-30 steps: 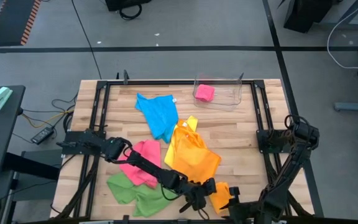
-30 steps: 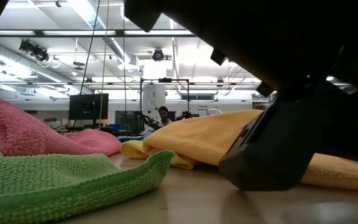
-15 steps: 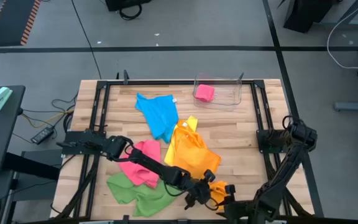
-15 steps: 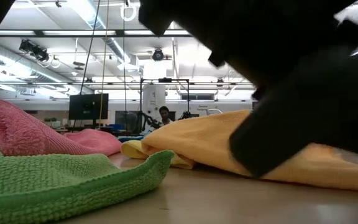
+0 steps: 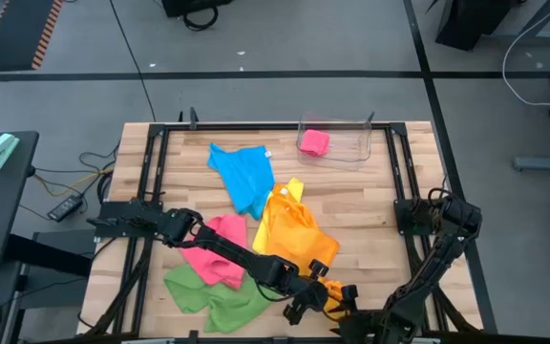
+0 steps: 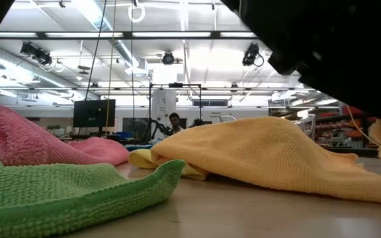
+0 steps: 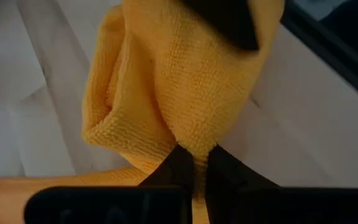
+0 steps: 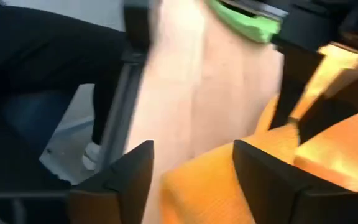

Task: Fold microfiber towels
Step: Stack the folded right orange microfiber cloth on top of the folded pink microfiber cloth

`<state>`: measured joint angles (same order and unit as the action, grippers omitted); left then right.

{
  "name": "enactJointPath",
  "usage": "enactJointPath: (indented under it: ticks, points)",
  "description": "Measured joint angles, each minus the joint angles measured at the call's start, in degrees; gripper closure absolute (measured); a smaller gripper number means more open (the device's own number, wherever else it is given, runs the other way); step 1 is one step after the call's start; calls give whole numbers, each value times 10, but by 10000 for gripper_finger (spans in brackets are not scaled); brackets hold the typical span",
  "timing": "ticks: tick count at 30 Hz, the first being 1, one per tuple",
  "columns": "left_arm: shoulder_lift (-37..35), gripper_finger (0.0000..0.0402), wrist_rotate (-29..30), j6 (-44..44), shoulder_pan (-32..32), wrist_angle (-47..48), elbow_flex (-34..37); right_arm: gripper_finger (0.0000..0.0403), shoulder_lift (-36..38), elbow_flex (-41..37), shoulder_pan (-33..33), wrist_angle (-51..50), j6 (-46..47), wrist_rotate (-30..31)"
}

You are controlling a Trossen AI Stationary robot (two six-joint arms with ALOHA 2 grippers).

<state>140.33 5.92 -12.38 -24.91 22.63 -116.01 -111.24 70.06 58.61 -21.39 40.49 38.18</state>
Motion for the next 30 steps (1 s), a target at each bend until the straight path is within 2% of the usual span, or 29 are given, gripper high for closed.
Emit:
enactJointPath:
  ticks: [5, 12, 17, 21, 26, 30]
  points:
    - [0, 358, -24, 62, 5, 30, -17, 139, 0, 0, -14, -6, 2, 24]
    - [0, 374, -47, 103, 14, 65, -48, 144, -5, 0, 6, -15, 16, 51]
    - [-1, 372, -48, 117, 13, 74, -55, 146, -5, 11, 46, -43, 31, 86]
    - [-1, 366, -49, 140, 18, 74, -55, 146, -5, 35, 74, -121, 30, 146]
    - [-6, 380, -48, 193, 39, 80, -55, 146, -5, 37, 61, -141, -5, 187]
    - [-7, 370, -47, 223, 49, 85, -56, 146, -5, 28, 35, -146, -4, 180]
